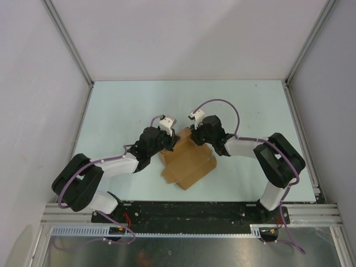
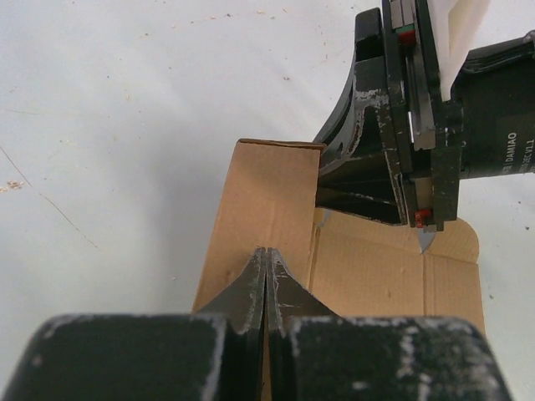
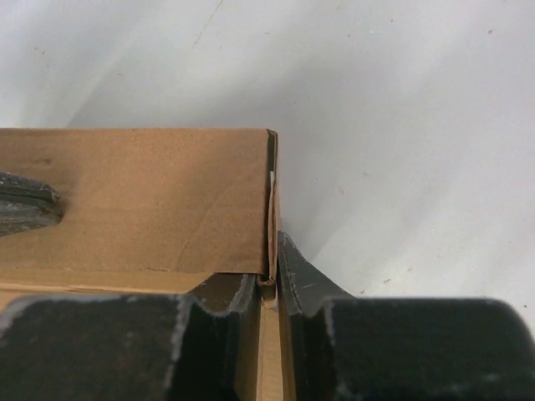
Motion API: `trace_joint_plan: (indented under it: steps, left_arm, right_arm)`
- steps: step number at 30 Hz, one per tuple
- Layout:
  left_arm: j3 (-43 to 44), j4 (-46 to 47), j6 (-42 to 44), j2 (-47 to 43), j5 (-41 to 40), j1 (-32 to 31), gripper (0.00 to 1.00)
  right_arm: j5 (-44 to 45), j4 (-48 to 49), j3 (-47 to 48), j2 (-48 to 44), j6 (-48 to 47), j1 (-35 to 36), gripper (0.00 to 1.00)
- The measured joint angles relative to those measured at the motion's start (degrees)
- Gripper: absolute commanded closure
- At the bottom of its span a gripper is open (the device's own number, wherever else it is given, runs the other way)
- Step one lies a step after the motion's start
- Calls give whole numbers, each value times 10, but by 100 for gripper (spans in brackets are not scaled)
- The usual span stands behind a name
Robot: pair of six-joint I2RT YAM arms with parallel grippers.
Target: Fold the paper box
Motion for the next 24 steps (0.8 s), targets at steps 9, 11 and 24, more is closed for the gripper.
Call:
trace_joint_plan:
  steps: [9, 11, 24]
  left_arm:
    - [0, -2, 0, 0, 9, 1, 99]
    - [0, -3, 0, 0, 10, 1, 99]
    - [1, -12, 0, 0, 13, 2, 99]
  right_arm:
    - [40, 83, -43, 0, 15, 15, 91]
    - [49, 99, -51, 0, 17, 19, 92]
    - [107, 121, -62, 0, 1, 46, 81]
